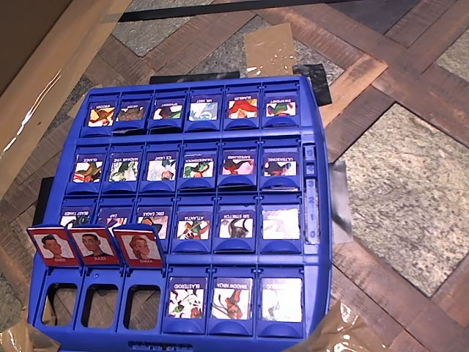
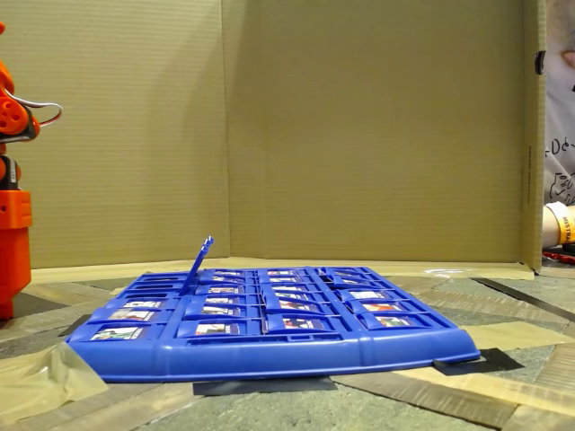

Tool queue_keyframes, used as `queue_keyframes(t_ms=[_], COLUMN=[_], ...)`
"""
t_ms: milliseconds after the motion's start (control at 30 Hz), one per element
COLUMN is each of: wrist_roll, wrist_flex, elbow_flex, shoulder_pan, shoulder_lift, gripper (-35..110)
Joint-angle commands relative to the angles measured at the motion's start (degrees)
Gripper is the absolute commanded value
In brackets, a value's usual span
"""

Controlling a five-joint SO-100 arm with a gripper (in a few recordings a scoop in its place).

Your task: Flip A0.

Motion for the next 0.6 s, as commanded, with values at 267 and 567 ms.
queue_keyframes(t_ms=[267,567], wrist_roll=[0.4,0.2], wrist_flex=[0.4,0.8], elbow_flex=[0.5,0.5], shoulder_pan=[-0.3,-0.2], shoulder_lift=[-0.4,-0.4], gripper=[0,0])
